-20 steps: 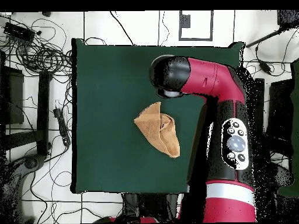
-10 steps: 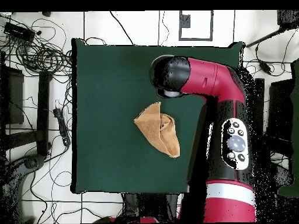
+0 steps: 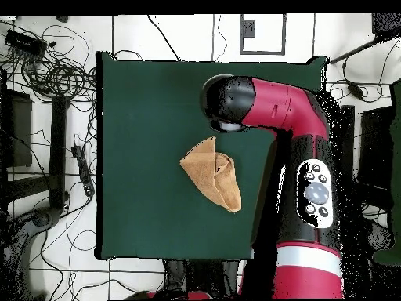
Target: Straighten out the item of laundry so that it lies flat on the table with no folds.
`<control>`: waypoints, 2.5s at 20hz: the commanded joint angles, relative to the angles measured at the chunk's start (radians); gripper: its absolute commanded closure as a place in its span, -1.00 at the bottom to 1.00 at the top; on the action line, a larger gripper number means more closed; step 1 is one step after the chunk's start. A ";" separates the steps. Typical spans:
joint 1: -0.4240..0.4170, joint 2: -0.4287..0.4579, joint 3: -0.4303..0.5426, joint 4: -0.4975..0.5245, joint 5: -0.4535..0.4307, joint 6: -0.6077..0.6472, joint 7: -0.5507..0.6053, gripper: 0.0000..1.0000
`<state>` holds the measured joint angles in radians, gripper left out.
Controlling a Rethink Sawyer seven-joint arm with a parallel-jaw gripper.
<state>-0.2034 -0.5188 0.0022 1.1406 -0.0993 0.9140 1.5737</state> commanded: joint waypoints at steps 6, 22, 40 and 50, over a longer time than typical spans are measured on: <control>0.013 0.016 0.078 0.139 0.020 -0.085 0.113 -1.00; 0.012 -0.038 0.067 0.211 0.004 -0.126 0.082 -1.00; 0.035 -0.015 0.051 0.178 0.009 -0.073 0.121 -1.00; 0.049 -0.007 0.039 0.158 0.004 -0.055 0.131 -1.00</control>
<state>-0.1940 -0.5673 0.0019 1.2208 -0.0964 0.8196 1.5737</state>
